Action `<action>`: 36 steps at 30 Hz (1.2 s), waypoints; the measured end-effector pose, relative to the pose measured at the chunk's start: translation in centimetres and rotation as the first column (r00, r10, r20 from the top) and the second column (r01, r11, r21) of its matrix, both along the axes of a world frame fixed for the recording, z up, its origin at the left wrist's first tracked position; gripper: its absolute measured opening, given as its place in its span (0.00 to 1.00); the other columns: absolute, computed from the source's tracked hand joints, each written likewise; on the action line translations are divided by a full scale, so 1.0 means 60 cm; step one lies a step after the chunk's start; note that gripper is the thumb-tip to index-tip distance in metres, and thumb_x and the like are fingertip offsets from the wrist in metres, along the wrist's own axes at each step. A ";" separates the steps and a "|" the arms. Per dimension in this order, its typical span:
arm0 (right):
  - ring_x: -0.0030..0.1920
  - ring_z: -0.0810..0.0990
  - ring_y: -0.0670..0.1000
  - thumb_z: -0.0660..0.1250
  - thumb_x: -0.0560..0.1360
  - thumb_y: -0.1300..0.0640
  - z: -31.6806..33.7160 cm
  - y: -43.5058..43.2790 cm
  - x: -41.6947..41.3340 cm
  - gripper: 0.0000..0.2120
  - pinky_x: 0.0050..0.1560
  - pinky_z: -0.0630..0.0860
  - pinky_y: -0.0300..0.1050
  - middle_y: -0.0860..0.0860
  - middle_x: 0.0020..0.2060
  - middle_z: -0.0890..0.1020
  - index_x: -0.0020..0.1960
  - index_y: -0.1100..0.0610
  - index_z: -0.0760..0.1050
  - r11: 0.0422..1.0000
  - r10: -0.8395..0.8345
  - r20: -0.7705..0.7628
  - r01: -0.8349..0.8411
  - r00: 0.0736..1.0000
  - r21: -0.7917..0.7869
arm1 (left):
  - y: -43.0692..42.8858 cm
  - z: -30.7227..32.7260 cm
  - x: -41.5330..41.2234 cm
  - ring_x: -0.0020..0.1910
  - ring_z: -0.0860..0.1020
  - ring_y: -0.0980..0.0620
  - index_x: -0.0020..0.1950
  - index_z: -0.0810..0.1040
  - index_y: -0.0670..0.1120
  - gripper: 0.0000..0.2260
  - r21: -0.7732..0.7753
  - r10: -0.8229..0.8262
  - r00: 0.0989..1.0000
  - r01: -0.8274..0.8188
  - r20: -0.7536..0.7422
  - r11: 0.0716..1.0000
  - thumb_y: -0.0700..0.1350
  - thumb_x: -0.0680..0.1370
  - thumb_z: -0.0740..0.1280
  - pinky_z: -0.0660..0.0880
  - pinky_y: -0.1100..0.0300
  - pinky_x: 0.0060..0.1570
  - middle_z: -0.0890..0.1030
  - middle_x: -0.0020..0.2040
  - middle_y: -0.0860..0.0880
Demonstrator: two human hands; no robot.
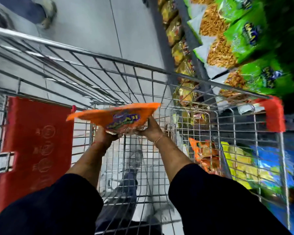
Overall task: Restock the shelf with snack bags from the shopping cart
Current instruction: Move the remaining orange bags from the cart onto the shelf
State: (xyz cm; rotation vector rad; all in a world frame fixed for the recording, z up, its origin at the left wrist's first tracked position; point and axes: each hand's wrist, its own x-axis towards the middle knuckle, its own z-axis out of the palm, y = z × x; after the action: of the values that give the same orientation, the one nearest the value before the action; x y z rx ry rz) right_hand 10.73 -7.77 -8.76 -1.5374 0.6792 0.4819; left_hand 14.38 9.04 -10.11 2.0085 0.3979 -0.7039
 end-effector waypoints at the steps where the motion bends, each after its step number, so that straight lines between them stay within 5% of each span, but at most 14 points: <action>1: 0.36 0.76 0.32 0.69 0.62 0.80 0.002 -0.003 -0.006 0.30 0.30 0.70 0.21 0.52 0.47 0.74 0.61 0.71 0.66 1.000 -0.011 0.026 0.012 1.000 -0.003 | 0.000 0.010 0.002 0.53 0.71 0.48 0.64 0.68 0.35 0.28 -0.044 -0.009 1.000 0.009 -0.017 0.999 0.24 0.65 0.70 0.74 0.59 0.45 0.76 0.61 0.35; 4: 0.52 0.75 0.46 0.72 0.62 0.76 0.034 -0.015 -0.046 0.34 0.39 0.73 0.25 0.57 0.58 0.74 0.64 0.64 0.65 0.996 -0.090 0.029 0.090 0.996 0.015 | -0.009 0.050 0.006 0.59 0.73 0.41 0.66 0.66 0.39 0.30 -0.149 -0.144 0.984 0.128 -0.103 0.980 0.24 0.66 0.67 0.74 0.54 0.51 0.75 0.62 0.38; 7: 0.63 0.71 0.56 0.72 0.65 0.71 0.067 -0.026 -0.100 0.34 0.55 0.73 0.44 0.58 0.66 0.71 0.67 0.58 0.62 0.976 -0.213 0.048 0.209 0.976 0.063 | -0.032 0.099 -0.006 0.57 0.74 0.40 0.61 0.67 0.36 0.25 -0.266 -0.230 0.968 0.198 -0.097 0.943 0.24 0.67 0.67 0.74 0.47 0.56 0.76 0.57 0.36; 11: 0.62 0.72 0.54 0.69 0.69 0.69 0.128 -0.041 -0.176 0.30 0.61 0.72 0.52 0.57 0.66 0.71 0.65 0.54 0.61 0.933 -0.358 0.137 0.349 0.924 0.086 | -0.079 0.184 -0.042 0.40 0.80 0.55 0.51 0.71 0.40 0.17 -0.396 -0.291 0.957 0.267 0.001 0.878 0.23 0.68 0.65 0.78 0.69 0.37 0.77 0.44 0.44; 15: 0.42 0.75 0.42 0.67 0.72 0.67 0.226 -0.059 -0.266 0.26 0.34 0.74 0.28 0.57 0.57 0.75 0.65 0.55 0.60 0.882 -0.471 0.263 0.457 0.842 0.116 | -0.120 0.278 -0.106 0.43 0.76 0.52 0.54 0.72 0.43 0.17 -0.464 -0.358 0.926 0.372 0.122 0.804 0.28 0.69 0.68 0.77 0.65 0.38 0.76 0.46 0.45; 17: 0.47 0.77 0.47 0.66 0.72 0.68 0.278 -0.064 -0.316 0.27 0.39 0.77 0.32 0.60 0.62 0.74 0.65 0.53 0.60 0.850 -0.522 0.359 0.507 0.774 0.143 | -0.134 0.328 -0.150 0.43 0.76 0.51 0.49 0.72 0.48 0.17 -0.491 -0.381 0.900 0.435 0.212 0.755 0.29 0.69 0.68 0.77 0.66 0.36 0.77 0.45 0.47; 19: 0.58 0.76 0.56 0.67 0.71 0.70 0.331 -0.066 -0.377 0.25 0.55 0.78 0.50 0.61 0.65 0.73 0.61 0.51 0.62 0.809 -0.566 0.465 0.567 0.681 0.153 | -0.146 0.382 -0.203 0.45 0.77 0.48 0.49 0.73 0.50 0.18 -0.511 -0.419 0.862 0.507 0.287 0.694 0.33 0.67 0.72 0.78 0.66 0.36 0.79 0.45 0.50; 22: 0.59 0.76 0.56 0.69 0.69 0.70 0.392 -0.068 -0.467 0.25 0.64 0.72 0.56 0.59 0.62 0.75 0.59 0.52 0.65 0.743 -0.585 0.587 0.660 0.559 0.113 | -0.165 0.464 -0.275 0.46 0.77 0.49 0.49 0.73 0.53 0.29 -0.469 -0.548 0.749 0.662 0.374 0.585 0.47 0.52 0.79 0.78 0.61 0.39 0.80 0.47 0.54; 26: 0.48 0.76 0.46 0.71 0.68 0.68 0.449 -0.080 -0.611 0.22 0.50 0.74 0.41 0.54 0.54 0.77 0.53 0.49 0.67 0.634 -0.613 0.686 0.763 0.393 0.129 | -0.221 0.539 -0.385 0.51 0.79 0.57 0.59 0.69 0.50 0.37 -0.404 -0.691 0.542 0.834 0.478 0.375 0.40 0.53 0.81 0.78 0.67 0.48 0.78 0.56 0.49; 29: 0.49 0.78 0.36 0.68 0.69 0.71 0.471 -0.090 -0.746 0.23 0.48 0.74 0.29 0.45 0.53 0.78 0.55 0.48 0.67 0.539 -0.622 0.726 0.832 0.292 0.127 | -0.274 0.568 -0.491 0.53 0.79 0.53 0.62 0.68 0.46 0.35 -0.358 -0.749 0.401 0.905 0.528 0.231 0.27 0.59 0.74 0.76 0.57 0.58 0.77 0.60 0.42; 33: 0.52 0.77 0.38 0.72 0.66 0.64 0.475 -0.087 -0.905 0.25 0.49 0.77 0.33 0.45 0.56 0.78 0.57 0.48 0.68 0.379 -0.655 0.725 0.923 0.213 0.071 | -0.328 0.573 -0.623 0.49 0.80 0.49 0.58 0.70 0.44 0.32 -0.338 -0.815 0.256 0.938 0.520 0.079 0.24 0.59 0.74 0.77 0.52 0.56 0.80 0.55 0.40; 36: 0.53 0.78 0.39 0.72 0.64 0.62 0.475 -0.079 -1.012 0.29 0.48 0.75 0.30 0.46 0.58 0.78 0.62 0.51 0.67 0.244 -0.675 0.730 0.966 0.110 0.080 | -0.369 0.560 -0.721 0.42 0.81 0.61 0.58 0.72 0.41 0.32 -0.304 -0.832 0.130 0.951 0.539 -0.049 0.27 0.56 0.77 0.78 0.68 0.46 0.82 0.49 0.45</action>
State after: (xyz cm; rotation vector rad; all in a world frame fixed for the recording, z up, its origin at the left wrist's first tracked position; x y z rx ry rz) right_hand -50.00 -12.48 19.77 -1.2377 1.0239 -1.2166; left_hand -28.85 -13.10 23.50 1.3774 -1.4093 -1.1997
